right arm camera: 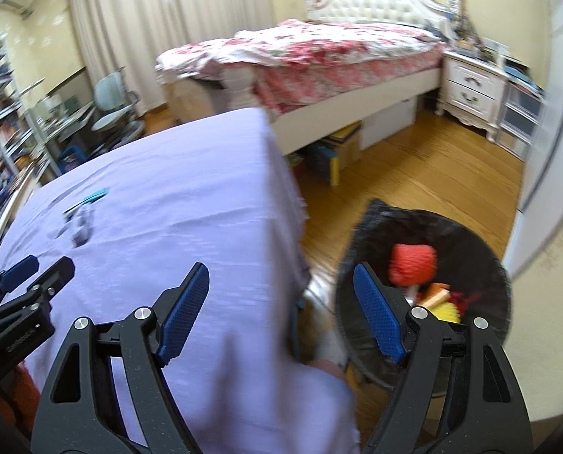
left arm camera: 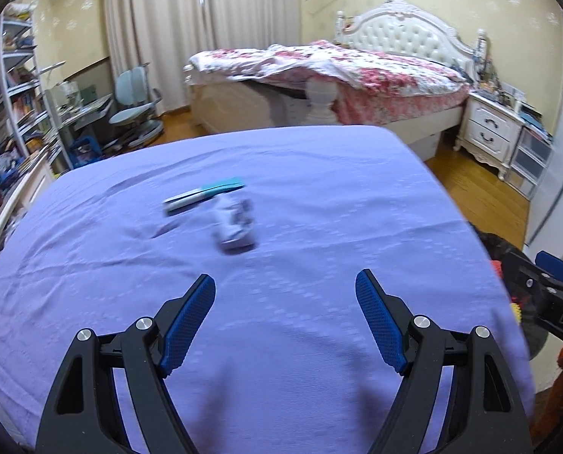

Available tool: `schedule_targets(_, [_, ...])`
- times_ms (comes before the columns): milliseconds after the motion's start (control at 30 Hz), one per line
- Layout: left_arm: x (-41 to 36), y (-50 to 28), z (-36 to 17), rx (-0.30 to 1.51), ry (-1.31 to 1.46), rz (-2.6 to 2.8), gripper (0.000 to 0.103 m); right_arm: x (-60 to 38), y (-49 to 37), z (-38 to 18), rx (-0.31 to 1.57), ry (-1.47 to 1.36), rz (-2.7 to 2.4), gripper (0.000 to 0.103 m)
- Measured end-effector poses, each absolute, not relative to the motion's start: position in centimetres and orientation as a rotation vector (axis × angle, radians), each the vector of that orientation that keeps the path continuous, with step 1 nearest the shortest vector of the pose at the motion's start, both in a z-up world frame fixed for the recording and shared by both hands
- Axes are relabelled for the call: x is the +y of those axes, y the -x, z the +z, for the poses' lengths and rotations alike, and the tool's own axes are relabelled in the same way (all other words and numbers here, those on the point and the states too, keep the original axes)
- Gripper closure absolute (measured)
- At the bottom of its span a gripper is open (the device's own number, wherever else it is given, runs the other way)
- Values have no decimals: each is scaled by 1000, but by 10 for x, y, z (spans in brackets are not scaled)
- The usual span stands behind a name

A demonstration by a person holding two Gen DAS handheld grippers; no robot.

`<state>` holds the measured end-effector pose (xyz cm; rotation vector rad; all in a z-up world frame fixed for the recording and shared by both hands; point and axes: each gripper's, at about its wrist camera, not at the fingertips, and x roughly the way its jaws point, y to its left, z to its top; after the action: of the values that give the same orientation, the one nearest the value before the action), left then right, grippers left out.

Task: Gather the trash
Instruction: 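Move both tools back over the table toward the tissue and marker, then grasp the white crumpled tissue with the right gripper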

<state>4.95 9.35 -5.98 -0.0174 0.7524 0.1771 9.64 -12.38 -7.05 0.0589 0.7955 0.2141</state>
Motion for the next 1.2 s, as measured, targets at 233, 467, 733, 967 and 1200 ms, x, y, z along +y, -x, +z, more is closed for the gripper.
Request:
schedule_targets(233, [148, -40, -73, 803, 54, 289, 26, -60, -98, -74, 837, -12, 331, 26])
schedule_targets(467, [185, -35, -79, 818, 73, 376, 26, 4, -102, -83, 866, 60, 402, 26])
schedule_targets(733, [221, -31, -81, 823, 126, 411, 26, 53, -110, -89, 883, 116, 444, 26])
schedule_targets(967, [239, -29, -81, 819, 150, 427, 26, 89, -120, -91, 893, 153, 464, 26])
schedule_targets(1200, [245, -32, -81, 821, 143, 422, 26, 124, -137, -91, 894, 180, 475, 40])
